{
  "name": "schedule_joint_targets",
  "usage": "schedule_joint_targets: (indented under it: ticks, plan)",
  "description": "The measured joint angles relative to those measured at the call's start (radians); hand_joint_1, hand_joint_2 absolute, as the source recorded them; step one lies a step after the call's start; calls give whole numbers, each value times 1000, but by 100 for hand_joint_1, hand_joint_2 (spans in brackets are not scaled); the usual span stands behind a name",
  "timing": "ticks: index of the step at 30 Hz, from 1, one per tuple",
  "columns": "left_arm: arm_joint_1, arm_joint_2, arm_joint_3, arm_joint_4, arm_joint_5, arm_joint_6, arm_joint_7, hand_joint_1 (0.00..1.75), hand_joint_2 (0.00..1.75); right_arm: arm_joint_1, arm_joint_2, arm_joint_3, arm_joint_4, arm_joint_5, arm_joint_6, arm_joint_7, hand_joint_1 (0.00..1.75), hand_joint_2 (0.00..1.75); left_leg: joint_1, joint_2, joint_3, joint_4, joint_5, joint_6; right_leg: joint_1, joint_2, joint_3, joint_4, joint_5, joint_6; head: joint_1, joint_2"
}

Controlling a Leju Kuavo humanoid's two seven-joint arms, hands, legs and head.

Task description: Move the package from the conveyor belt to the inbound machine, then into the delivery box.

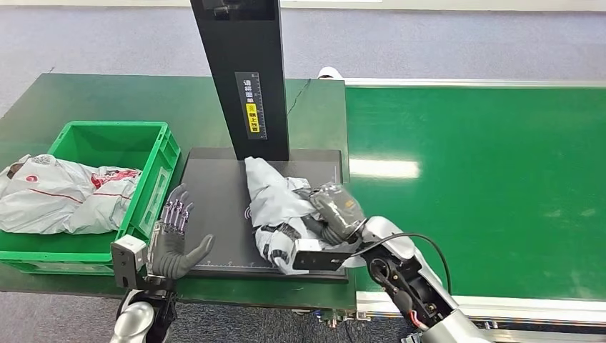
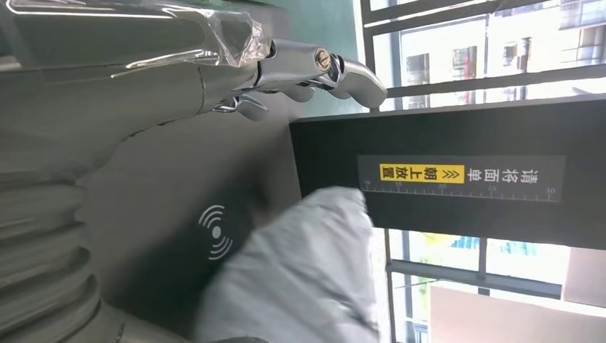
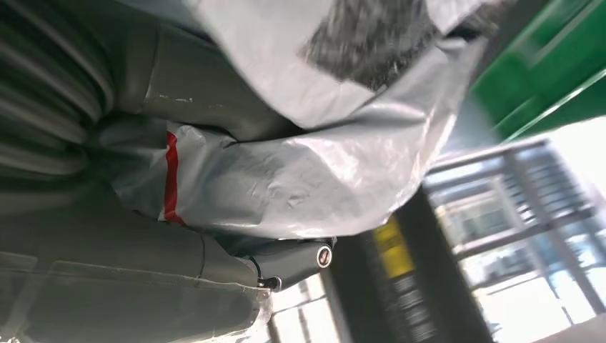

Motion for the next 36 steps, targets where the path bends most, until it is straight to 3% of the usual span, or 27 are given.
schedule_joint_targets:
  ticks: [9,10,13,14,19,23,31,36]
  plan:
    - [-29,-6,0,10,1,2,14,0,175,-25,57,116,106,-23,33,18,175,175,0,0,1,0,0,0,0,0,0,0,0,0,0,0]
    - [-30,-6,0,11,1,2,15,0,175,-31,64,123,125,-24,33,27,163,175,0,0,1,0,0,0,0,0,0,0,0,0,0,0]
    - [-36,-6,0,14,1,2,18,0,175,-46,82,136,174,-35,28,55,34,175,0,0,1,0,0,0,0,0,0,0,0,0,0,0]
    - [-38,-6,0,15,1,1,19,0,175,-49,87,138,186,-43,26,62,2,175,0,0,1,0,0,0,0,0,0,0,0,0,0,0]
    - [-42,-6,0,15,2,1,26,0,175,-52,95,133,219,-103,17,73,0,175,0,0,1,0,0,0,0,0,0,0,0,0,0,0]
    - [-42,-6,0,15,3,2,27,0,175,-30,95,102,221,-177,6,35,0,175,0,0,1,0,0,0,0,0,0,0,0,0,0,0]
    - [-36,-8,0,9,-16,14,27,0,175,111,86,-24,107,-356,-40,-80,0,175,0,0,1,0,0,0,0,0,0,0,0,0,0,0]
    - [-22,-9,-11,-19,-95,33,14,0,175,198,87,-135,10,-568,-3,-108,0,175,0,0,1,0,0,0,0,0,0,0,0,0,0,0]
